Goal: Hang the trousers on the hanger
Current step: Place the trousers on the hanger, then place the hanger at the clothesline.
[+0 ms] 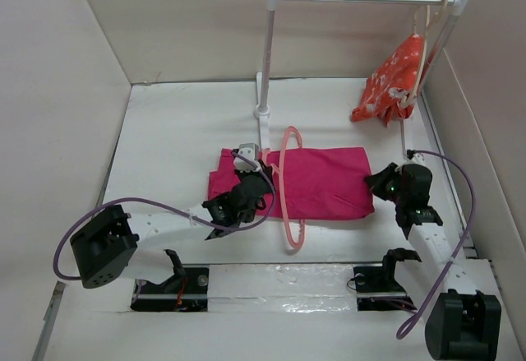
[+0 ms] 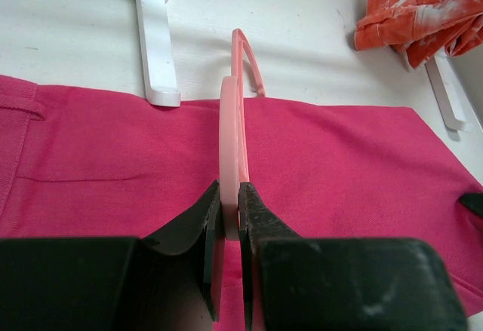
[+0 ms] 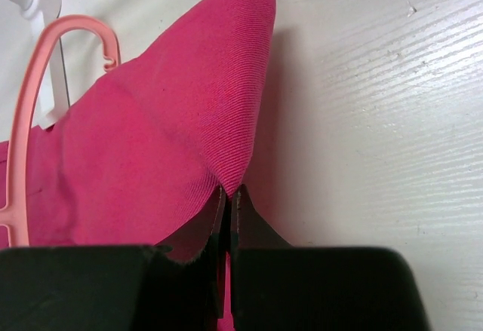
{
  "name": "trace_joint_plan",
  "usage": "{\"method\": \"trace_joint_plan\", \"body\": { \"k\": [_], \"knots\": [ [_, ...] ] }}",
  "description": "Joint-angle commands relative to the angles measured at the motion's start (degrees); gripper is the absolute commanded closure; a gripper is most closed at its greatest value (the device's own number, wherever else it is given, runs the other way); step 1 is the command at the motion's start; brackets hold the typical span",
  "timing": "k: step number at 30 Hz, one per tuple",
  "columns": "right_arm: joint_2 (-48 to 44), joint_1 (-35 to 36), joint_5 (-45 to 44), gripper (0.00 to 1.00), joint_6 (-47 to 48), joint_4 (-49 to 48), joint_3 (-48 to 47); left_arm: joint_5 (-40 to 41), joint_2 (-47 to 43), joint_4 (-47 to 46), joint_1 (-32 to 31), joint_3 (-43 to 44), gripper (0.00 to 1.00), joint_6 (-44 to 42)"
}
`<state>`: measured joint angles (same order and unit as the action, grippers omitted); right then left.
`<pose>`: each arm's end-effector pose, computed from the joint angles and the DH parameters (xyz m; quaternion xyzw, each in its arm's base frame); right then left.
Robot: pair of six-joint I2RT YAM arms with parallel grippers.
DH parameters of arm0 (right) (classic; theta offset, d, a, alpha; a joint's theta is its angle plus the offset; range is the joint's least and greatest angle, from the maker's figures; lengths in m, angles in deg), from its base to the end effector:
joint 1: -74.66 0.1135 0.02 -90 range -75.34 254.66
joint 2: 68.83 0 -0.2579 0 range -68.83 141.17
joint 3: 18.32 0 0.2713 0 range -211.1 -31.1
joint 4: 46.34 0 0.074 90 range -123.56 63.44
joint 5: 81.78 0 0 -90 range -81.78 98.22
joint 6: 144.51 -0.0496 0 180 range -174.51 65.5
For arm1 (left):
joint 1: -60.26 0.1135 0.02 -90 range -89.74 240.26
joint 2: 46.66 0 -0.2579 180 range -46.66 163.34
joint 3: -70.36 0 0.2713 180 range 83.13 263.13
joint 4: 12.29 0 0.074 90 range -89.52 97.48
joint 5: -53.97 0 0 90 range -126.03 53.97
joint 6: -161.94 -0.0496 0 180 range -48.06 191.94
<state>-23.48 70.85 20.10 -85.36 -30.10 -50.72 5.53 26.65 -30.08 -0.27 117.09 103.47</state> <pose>0.2103 -0.0038 0.1764 0.2055 0.8345 0.2045 0.4686 0.1754 -0.2436 0.2222 -0.0458 0.7450 -0.2509 0.6163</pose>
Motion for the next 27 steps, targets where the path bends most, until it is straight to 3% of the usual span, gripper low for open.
{"method": "trace_joint_plan", "body": {
  "k": [1,12,14,15,16,20,24,27],
  "knots": [
    [0.1,-0.7,-0.2,1.00,0.4,-6.2,0.3,3.0,-0.5,1.2,0.9,3.5,1.00,-5.4],
    [-1.5,-0.7,1.1,1.00,1.1,-4.5,-1.5,2.3,-2.6,3.1,-3.0,12.9,1.00,-8.4],
    [-3.8,-0.7,1.4,0.92,2.0,-1.1,-3.6,2.0,-2.7,3.1,-3.5,15.2,1.00,-8.6],
    [-4.6,-0.7,2.3,0.83,2.3,-0.3,-4.2,2.5,-2.6,3.2,-4.2,15.9,1.00,-8.8],
    [-5.3,-0.7,3.0,0.58,3.1,1.2,-4.8,2.6,-2.7,3.3,-4.2,16.7,1.00,-9.4],
    [-9.3,4.3,3.8,0.24,5.5,6.8,-9.4,2.6,-1.8,3.2,-6.3,20.6,1.00,-11.4],
    [-11.1,12.8,3.1,0.20,4.1,7.6,-9.8,3.1,0.5,3.3,-8.0,25.0,1.00,-13.2],
    [-12.1,23.3,1.8,0.20,-2.2,1.8,-8.3,2.7,2.8,3.8,-8.0,28.1,1.00,-13.9]
  ]
}}
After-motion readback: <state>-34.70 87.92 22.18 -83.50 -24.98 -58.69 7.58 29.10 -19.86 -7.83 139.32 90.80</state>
